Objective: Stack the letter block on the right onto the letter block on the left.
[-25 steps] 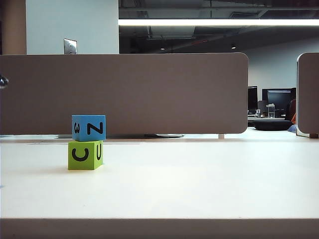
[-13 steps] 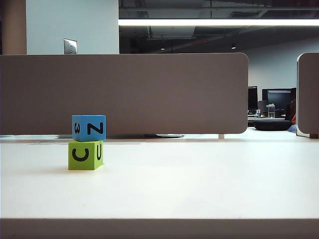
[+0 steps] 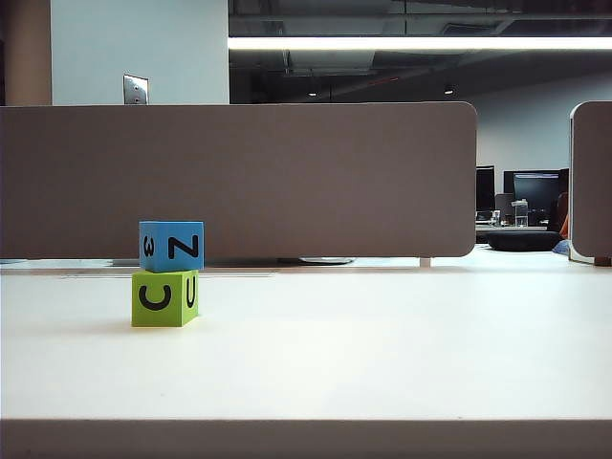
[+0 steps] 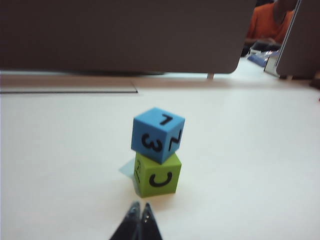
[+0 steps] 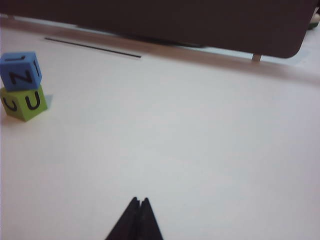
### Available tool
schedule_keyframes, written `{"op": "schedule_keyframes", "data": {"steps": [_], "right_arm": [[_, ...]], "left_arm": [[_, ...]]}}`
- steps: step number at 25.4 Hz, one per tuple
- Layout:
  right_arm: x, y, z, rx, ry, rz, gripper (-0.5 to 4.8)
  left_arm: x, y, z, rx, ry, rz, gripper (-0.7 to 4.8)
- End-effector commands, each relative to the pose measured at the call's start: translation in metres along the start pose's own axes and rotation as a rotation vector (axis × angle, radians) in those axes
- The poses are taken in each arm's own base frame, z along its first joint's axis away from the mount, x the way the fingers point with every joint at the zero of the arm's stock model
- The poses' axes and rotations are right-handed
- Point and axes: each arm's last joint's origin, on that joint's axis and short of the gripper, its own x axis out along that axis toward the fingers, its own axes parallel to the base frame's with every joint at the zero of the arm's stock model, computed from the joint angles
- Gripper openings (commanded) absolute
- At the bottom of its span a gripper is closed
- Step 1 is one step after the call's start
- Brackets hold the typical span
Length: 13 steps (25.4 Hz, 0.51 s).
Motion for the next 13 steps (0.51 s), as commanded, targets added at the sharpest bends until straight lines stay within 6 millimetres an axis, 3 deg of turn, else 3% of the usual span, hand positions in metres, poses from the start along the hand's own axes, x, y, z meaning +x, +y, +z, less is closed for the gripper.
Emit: {"op": "schedule_keyframes", "data": {"steps": [1,13], "right_arm": [[-0.003,-0.001,0.002,-0.005,-0.053,0.001,-0.01],[0.01,0.005,-0.026,-0.021,-0.07,0.03,-0.01]], "left_arm": [[-0.002,0.0,-0.001,-0.017,0.025,0.002,-0.05],[-0.003,0.0,0.0,0.04,0.031,0.038,-0.05]]}}
